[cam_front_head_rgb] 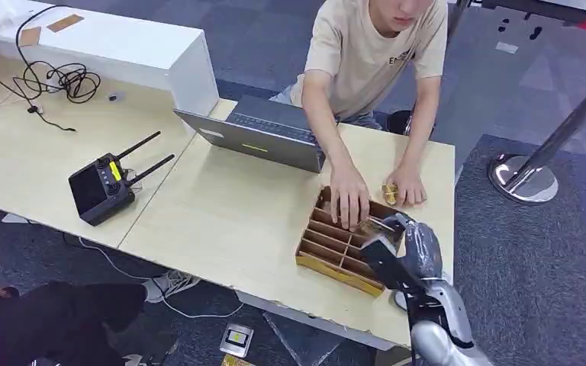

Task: Pass the card to the sensor for recognition and then transmit it.

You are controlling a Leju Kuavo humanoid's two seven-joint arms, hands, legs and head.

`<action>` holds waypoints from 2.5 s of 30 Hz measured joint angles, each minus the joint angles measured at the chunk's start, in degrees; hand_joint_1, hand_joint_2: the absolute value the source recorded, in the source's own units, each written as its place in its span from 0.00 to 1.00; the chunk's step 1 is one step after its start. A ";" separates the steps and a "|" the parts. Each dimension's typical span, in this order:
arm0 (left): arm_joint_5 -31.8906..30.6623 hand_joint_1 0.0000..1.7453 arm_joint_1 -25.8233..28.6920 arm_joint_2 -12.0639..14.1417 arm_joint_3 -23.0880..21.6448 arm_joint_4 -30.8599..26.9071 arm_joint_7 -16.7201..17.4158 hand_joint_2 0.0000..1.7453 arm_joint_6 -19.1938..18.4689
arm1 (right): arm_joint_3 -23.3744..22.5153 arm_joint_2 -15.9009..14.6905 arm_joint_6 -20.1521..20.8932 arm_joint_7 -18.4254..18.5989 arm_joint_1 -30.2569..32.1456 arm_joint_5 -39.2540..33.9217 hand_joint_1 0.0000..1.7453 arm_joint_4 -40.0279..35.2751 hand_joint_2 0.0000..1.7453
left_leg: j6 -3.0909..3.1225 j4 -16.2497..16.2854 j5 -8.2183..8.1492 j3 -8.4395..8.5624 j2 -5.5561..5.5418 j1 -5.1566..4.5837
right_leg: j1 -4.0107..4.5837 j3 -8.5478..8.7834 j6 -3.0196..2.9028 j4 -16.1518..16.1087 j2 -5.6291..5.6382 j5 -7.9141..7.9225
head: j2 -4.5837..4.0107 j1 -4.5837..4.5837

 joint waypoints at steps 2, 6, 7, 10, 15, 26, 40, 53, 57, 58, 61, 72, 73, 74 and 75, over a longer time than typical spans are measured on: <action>-0.13 0.00 0.00 0.00 0.00 0.00 0.00 1.00 -0.07 | -0.79 -0.40 0.26 0.22 -0.74 1.12 1.00 -2.61 1.00 | 0.00 0.00 0.00 0.00 0.00 0.00 | -0.01 0.00 0.00 0.00 0.00 0.00 | 0.00 -0.02; -0.46 0.00 -0.02 0.04 0.00 0.00 0.00 1.00 -0.17 | -2.23 -1.01 1.09 1.31 -2.30 2.93 1.00 -7.13 1.00 | 0.00 0.00 0.00 0.00 0.00 -0.01 | -0.01 -0.01 0.00 0.00 0.00 0.00 | 0.00 -0.02; -0.55 0.00 -0.05 0.04 0.00 0.00 0.00 1.00 -0.20 | -2.56 -1.16 1.29 1.40 -2.69 3.37 1.00 -8.34 1.00 | 0.00 0.00 0.00 0.00 0.00 -0.01 | -0.01 0.00 0.00 0.00 0.00 0.00 | 0.00 -0.02; -0.68 0.00 -0.06 0.04 0.00 0.00 0.02 1.00 -0.26 | -3.23 -1.48 1.86 1.75 -4.20 4.15 1.00 -10.69 1.00 | 0.00 0.01 0.00 0.01 0.01 -0.01 | -0.01 -0.01 0.00 0.00 0.00 0.00 | 0.00 -0.02; -1.07 0.00 -0.21 0.02 0.00 0.00 0.20 1.00 -0.50 | -3.67 -1.90 3.24 1.95 -7.04 5.01 1.00 -13.82 1.00 | 0.00 0.00 0.00 0.00 0.01 0.00 | -0.01 -0.01 0.00 0.00 0.00 0.00 | 0.00 0.00; -3.26 0.00 -1.39 -0.13 -0.09 0.00 1.18 1.00 -1.40 | -2.71 -2.08 9.31 1.55 -19.25 5.86 1.00 -15.39 1.00 | 0.02 0.00 0.04 -0.04 0.00 0.00 | -0.01 -0.01 0.01 0.01 0.00 0.04 | 0.00 -0.02; -5.40 0.00 -3.58 -1.22 -0.57 -0.09 2.40 0.00 -2.60 | 2.86 0.48 9.88 -1.42 -36.94 12.63 1.00 3.54 1.00 | 0.02 0.00 0.07 -0.14 -0.07 0.00 | 0.00 -0.07 0.02 0.02 -0.02 0.06 | 0.00 -0.02; -6.16 0.00 -4.36 -1.77 -1.42 -0.09 3.30 0.00 -3.08 | 8.85 3.80 11.89 -0.91 -43.35 20.46 1.00 25.97 1.00 | 0.01 0.01 0.07 -0.18 -0.09 0.00 | 0.00 -0.13 0.02 0.02 -0.03 0.07 | 0.00 -0.02; -6.19 0.00 -4.36 -1.79 -1.46 -0.09 3.28 0.00 -3.08 | 10.80 4.61 11.71 -0.04 -44.18 23.74 1.00 30.42 1.00 | 0.02 0.01 0.07 -0.18 -0.09 0.00 | 0.00 -0.13 0.02 0.02 -0.03 0.07 | 0.00 -0.02; -6.19 0.00 -4.36 -1.79 -1.49 -0.09 3.28 0.00 -3.06 | 11.47 4.78 11.63 0.26 -44.41 25.00 1.00 31.44 1.00 | 0.01 0.01 0.07 -0.18 -0.09 0.00 | 0.00 -0.13 0.02 0.02 -0.03 0.07 | 0.00 0.00; -6.16 0.00 -4.36 -1.79 -1.49 -0.09 3.28 0.00 -3.06 | 12.87 5.18 11.06 1.03 -44.80 27.39 1.00 33.48 1.00 | 0.01 0.01 0.07 -0.18 -0.08 0.00 | 0.00 -0.13 0.02 0.02 -0.02 0.07 | 0.00 0.00; -6.34 0.00 -4.36 -1.79 -1.57 -0.09 3.30 0.00 -3.06 | 16.41 5.77 8.98 1.42 -45.45 30.36 0.98 38.55 1.00 | 0.02 0.03 0.07 -0.16 -0.07 0.00 | -0.01 -0.13 0.02 0.02 -0.02 0.07 | 0.00 0.00; -6.34 0.00 -4.37 -1.79 -1.57 -0.09 3.30 0.00 -3.06 | 16.61 5.77 8.85 1.42 -45.45 30.34 0.98 38.77 1.00 | 0.02 0.03 0.07 -0.16 -0.07 0.00 | -0.01 -0.13 0.02 0.02 -0.02 0.07 | 0.00 -0.02; -6.40 0.00 -4.36 -1.79 -1.60 -0.09 3.32 0.00 -3.06 | 16.85 5.77 8.70 1.42 -45.46 30.34 0.94 39.05 1.00 | 0.02 0.03 0.07 -0.16 -0.07 0.00 | -0.01 -0.13 0.02 0.02 -0.02 0.07 | 0.00 0.00; -6.45 0.00 -4.36 -1.79 -1.60 -0.09 3.34 0.00 -3.06 | 17.07 5.77 8.53 1.42 -45.46 30.21 0.94 39.31 1.00 | 0.02 0.04 0.07 -0.16 -0.07 0.00 | 0.00 -0.13 0.02 0.02 -0.02 0.07 | 0.00 0.00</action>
